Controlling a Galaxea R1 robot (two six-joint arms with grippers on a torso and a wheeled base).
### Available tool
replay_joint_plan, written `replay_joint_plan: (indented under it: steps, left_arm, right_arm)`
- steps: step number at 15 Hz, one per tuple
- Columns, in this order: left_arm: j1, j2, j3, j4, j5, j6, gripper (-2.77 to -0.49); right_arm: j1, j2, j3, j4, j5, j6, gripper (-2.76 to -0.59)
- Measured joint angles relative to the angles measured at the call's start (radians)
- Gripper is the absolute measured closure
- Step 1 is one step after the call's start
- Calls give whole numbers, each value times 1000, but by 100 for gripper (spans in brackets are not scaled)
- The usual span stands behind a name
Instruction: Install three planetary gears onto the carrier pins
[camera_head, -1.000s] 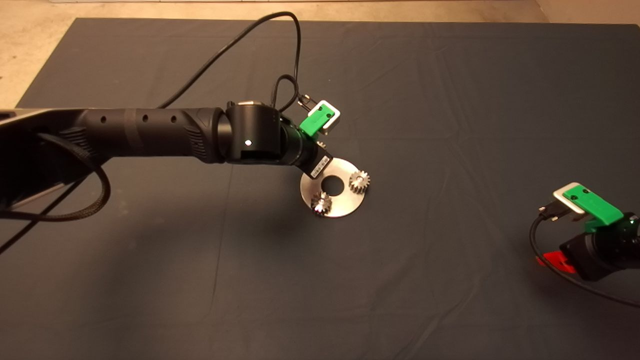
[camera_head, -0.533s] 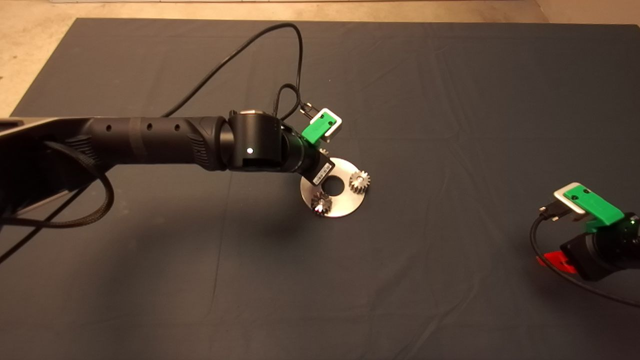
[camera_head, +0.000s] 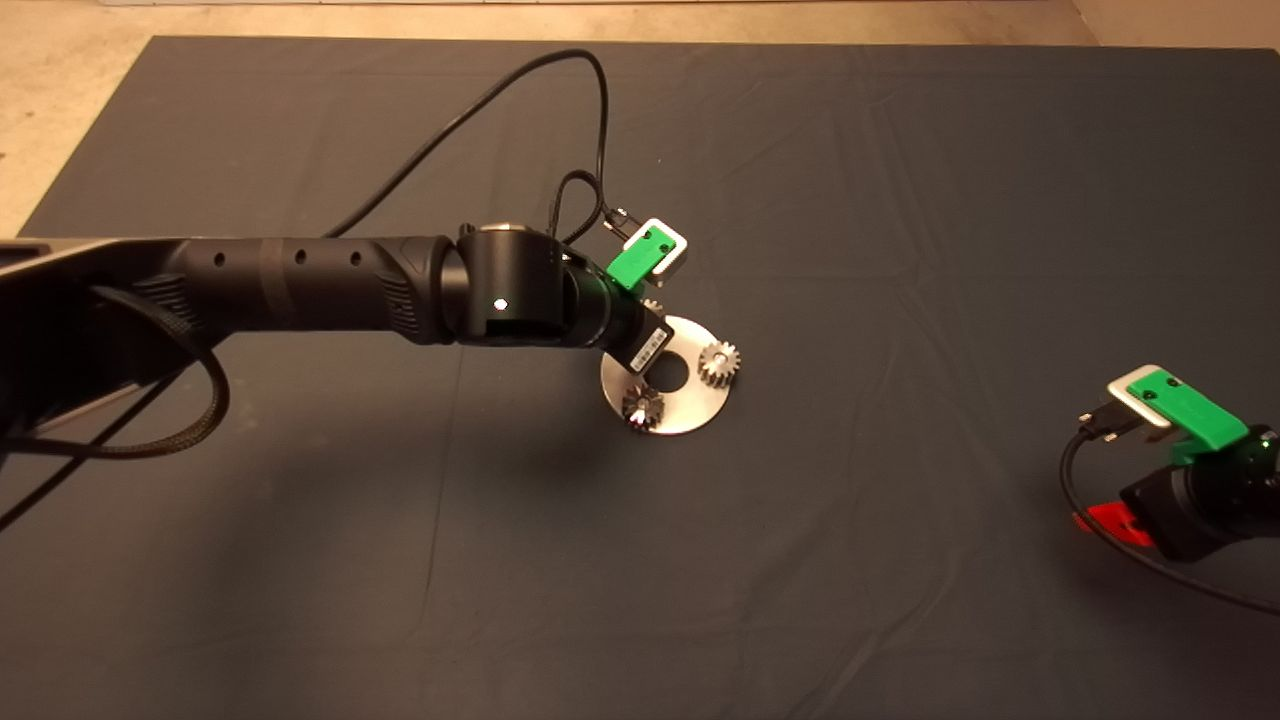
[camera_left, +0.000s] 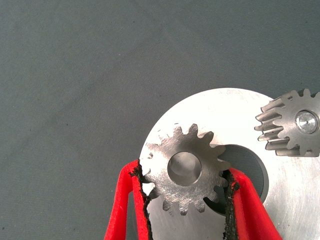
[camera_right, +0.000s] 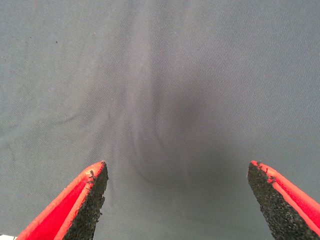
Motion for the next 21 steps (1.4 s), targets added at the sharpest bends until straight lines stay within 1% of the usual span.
replay_joint_plan:
  steps: [3, 7, 15, 16, 18, 21]
  left_arm:
    - [0, 0, -13, 7, -11, 0, -54]
    - [0, 0, -17, 11, -13, 9, -54]
    - [0, 1, -17, 15, -10, 19, -54]
    - [0, 3, -17, 15, -5, 20, -54]
    - [0, 3, -17, 15, -5, 20, -54]
    - [0, 5, -19, 15, -2, 32, -54]
  right_arm:
    - [0, 0, 0, 0, 0, 0, -207]
    - [0, 0, 0, 0, 0, 0, -207]
    - [0, 0, 0, 0, 0, 0, -207]
    - [0, 1, 0, 0, 0, 0, -207]
    - [0, 1, 0, 0, 0, 0, -207]
    - [0, 1, 0, 0, 0, -1, -207]
